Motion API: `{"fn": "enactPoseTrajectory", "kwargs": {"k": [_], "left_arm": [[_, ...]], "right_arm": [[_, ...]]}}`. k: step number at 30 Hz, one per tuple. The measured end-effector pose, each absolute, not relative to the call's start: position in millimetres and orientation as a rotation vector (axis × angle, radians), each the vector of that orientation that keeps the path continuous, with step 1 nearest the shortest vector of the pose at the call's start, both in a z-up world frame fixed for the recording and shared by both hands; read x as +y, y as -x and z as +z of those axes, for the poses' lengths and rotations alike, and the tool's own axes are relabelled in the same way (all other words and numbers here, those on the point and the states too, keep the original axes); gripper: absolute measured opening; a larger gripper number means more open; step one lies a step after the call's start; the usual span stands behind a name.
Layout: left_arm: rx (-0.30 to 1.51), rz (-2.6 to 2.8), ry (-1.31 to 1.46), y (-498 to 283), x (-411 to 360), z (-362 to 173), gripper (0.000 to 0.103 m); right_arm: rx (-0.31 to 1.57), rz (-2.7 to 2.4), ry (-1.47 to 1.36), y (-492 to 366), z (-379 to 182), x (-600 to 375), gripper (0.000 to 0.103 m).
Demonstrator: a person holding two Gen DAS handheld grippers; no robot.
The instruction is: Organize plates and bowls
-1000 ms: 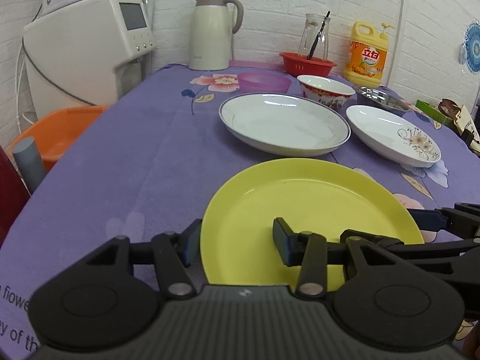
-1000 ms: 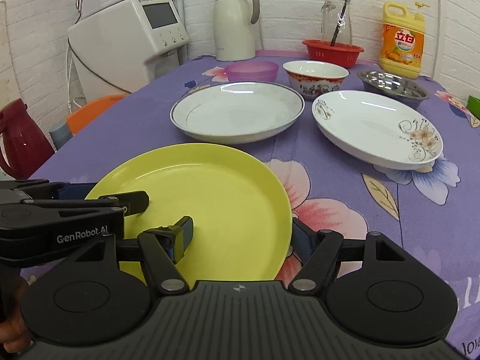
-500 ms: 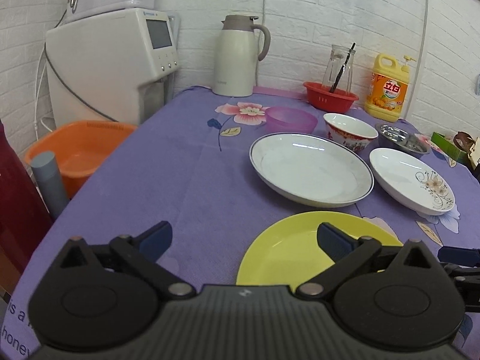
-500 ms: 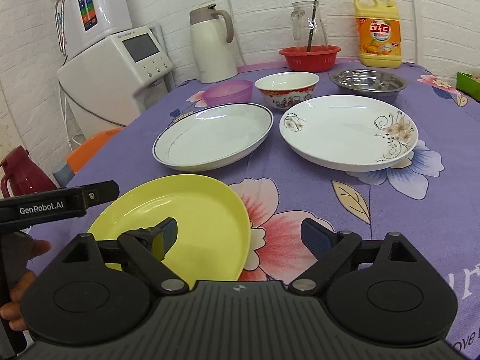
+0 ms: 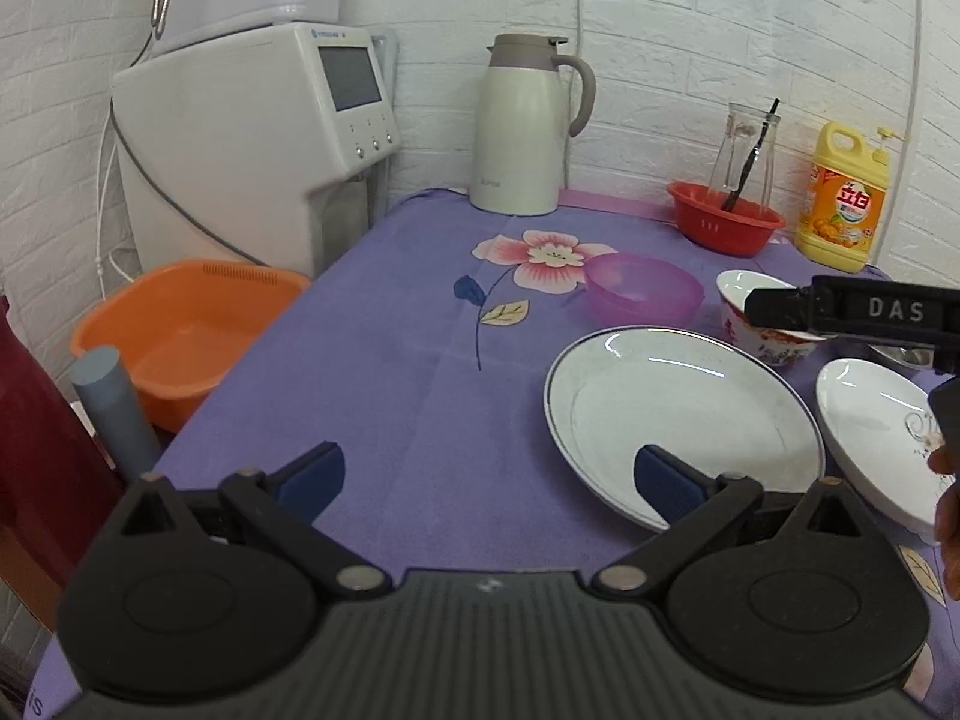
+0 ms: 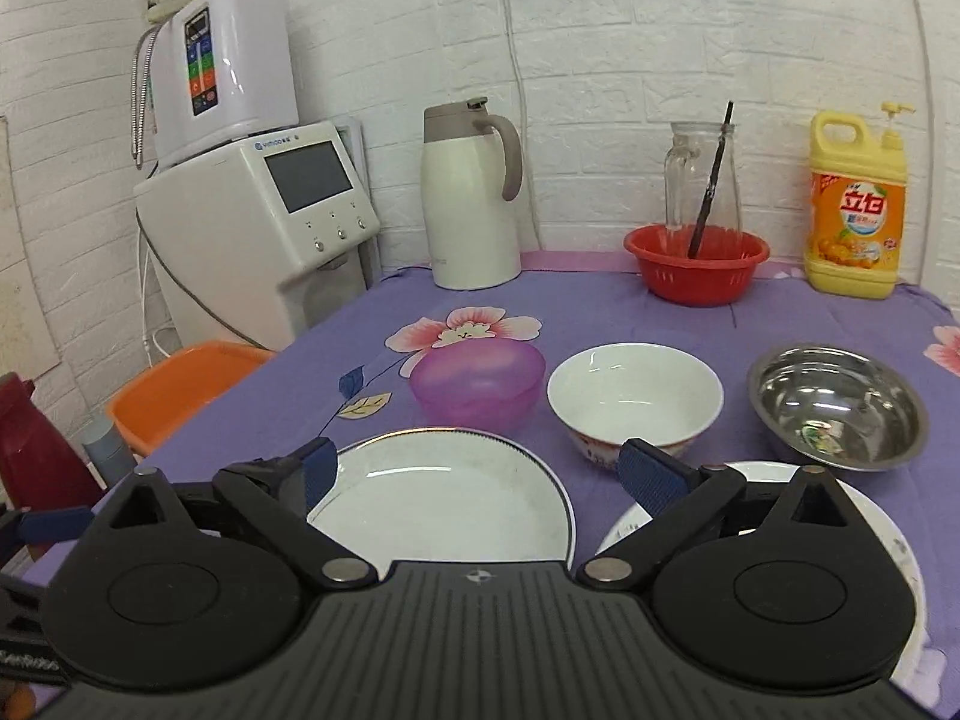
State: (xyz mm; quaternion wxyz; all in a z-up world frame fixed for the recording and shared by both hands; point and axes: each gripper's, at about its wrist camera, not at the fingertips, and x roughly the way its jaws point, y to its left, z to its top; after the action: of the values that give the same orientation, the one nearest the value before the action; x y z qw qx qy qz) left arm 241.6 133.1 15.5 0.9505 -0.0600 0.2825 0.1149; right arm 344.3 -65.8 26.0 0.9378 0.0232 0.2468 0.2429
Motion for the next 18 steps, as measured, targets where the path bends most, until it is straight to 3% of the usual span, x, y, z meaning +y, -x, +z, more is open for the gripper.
{"fn": "enactPoseTrajectory", "kwargs": {"k": [11, 18], "left_arm": [[0.582, 0.202, 0.161, -255, 147, 5, 0.103], [0.571, 0.201, 0.227, -248, 170, 3, 0.103]], "right_arm": [[0.613, 0.559, -0.134, -362, -9, -70, 0.103], [0.635, 0.562, -0.028, -361, -17, -49, 0.103]]}}
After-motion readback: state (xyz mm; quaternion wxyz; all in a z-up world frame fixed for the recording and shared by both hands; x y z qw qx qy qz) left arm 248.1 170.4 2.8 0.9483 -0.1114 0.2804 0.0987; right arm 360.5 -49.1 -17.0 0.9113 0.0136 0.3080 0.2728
